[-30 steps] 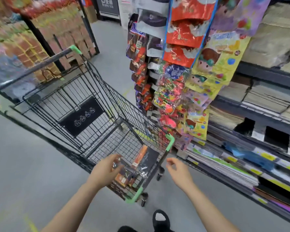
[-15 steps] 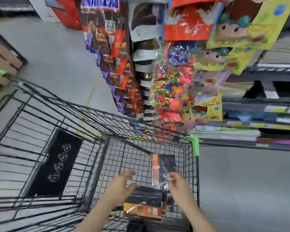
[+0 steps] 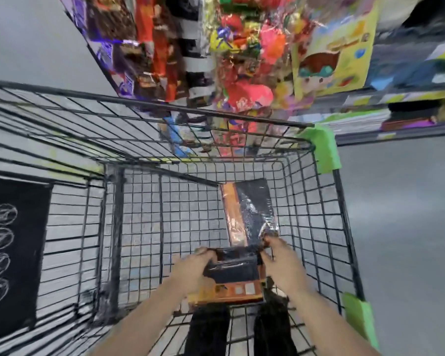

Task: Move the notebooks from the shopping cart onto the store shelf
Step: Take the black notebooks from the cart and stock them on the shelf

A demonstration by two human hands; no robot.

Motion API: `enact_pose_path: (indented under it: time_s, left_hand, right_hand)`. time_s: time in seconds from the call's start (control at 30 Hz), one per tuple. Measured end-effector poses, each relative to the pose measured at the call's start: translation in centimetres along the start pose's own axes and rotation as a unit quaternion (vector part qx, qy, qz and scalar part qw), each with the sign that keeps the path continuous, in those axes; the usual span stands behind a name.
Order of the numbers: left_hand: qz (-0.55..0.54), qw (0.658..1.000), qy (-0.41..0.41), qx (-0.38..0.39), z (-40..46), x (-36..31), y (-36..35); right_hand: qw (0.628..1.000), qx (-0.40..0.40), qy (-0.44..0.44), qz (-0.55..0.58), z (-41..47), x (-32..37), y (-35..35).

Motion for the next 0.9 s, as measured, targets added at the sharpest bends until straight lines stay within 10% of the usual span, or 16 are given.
enact_pose_path:
  time_s: [0.47,0.9]
  left_hand:
    - [-0.377,0.892,0.19,-0.161,0.1,8.8,5.4]
    - [-0.426,0.853,0.243,-0.179,2.3,9.0,4.0]
  right_hand:
    - [0.993,-0.077,-0.072,-0.049,2.5,1.2,-0.9]
    - [0.979,-0.114,-0.133,-0.103,3.9,0.9,-4.2]
Point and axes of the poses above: each hand's wrist, its own z-axis towards the middle knuckle, its own y-axis out of the back of the hand, x = y × z, the point moved 3 cm from there along z, towards the middle knuckle, and after that the axes turned 15 degrees about -x, right-handed, at the moved point
